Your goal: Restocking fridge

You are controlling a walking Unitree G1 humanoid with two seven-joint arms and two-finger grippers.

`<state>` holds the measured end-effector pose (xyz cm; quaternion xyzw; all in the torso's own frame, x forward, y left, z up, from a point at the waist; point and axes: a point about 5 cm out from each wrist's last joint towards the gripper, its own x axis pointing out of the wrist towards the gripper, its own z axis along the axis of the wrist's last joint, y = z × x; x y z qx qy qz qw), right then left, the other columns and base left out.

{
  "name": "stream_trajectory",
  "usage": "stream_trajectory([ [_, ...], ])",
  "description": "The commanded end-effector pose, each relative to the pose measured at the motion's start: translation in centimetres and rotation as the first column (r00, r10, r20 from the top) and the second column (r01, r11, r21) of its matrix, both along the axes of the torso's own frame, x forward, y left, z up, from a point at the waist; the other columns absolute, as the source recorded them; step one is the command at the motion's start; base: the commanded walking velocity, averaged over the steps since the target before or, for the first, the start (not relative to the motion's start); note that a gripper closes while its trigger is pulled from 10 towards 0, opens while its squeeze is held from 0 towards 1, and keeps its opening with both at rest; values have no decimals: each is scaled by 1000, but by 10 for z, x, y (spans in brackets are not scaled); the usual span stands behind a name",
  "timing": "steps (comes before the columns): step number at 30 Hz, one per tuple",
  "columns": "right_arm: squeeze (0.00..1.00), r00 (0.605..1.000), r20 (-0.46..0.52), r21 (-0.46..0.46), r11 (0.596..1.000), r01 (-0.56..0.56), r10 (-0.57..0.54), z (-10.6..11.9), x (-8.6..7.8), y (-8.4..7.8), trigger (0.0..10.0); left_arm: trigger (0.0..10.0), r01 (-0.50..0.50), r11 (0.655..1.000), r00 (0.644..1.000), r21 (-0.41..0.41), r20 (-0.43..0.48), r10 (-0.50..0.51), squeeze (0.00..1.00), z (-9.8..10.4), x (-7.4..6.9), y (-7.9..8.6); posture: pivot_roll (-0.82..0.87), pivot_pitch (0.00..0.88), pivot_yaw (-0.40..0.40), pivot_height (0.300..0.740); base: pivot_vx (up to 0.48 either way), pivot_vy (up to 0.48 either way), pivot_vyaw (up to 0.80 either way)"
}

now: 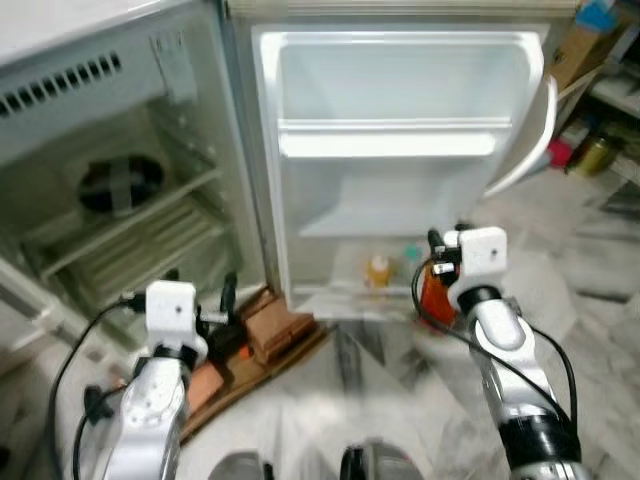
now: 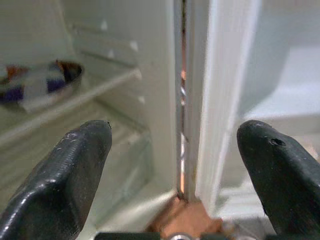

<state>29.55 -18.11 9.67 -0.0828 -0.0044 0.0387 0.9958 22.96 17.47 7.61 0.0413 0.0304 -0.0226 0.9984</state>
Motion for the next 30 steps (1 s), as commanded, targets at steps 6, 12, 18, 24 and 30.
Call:
stream_trajectory([
  [6, 0, 998, 57, 2, 999, -36, 36, 11, 4, 11, 10000, 10000, -18, 1000, 1000, 10, -9, 18, 0, -1, -1, 6, 133, 98, -40, 740, 367, 0, 0],
  [12, 0, 998, 58, -1, 1000, -30, 30, 12, 7, 10, 10000, 10000, -12, 1000, 1000, 21, 6, 12, 0, 2, -1, 4, 131, 109, -35, 740, 0, 0, 0],
  [18, 0, 998, 62, 1, 1000, -29, 29, 13, 9, 11, 10000, 10000, -19, 1000, 1000, 18, 14, 18, 0, 3, 0, 5, 125, 117, -33, 740, 48, -100, 0],
  [24, 0, 997, 60, 4, 999, -37, 37, 12, 8, 14, 10000, 10000, -19, 1000, 1000, 20, 20, 18, 0, 4, 1, 3, 124, 120, -32, 740, 176, -385, 0],
  [30, 0, 998, 58, 6, 999, -40, 40, 12, 9, 15, 10000, 10000, -35, 999, 999, -5, 21, 35, 0, 4, 1, 4, 124, 121, -34, 740, 96, -111, 0],
])
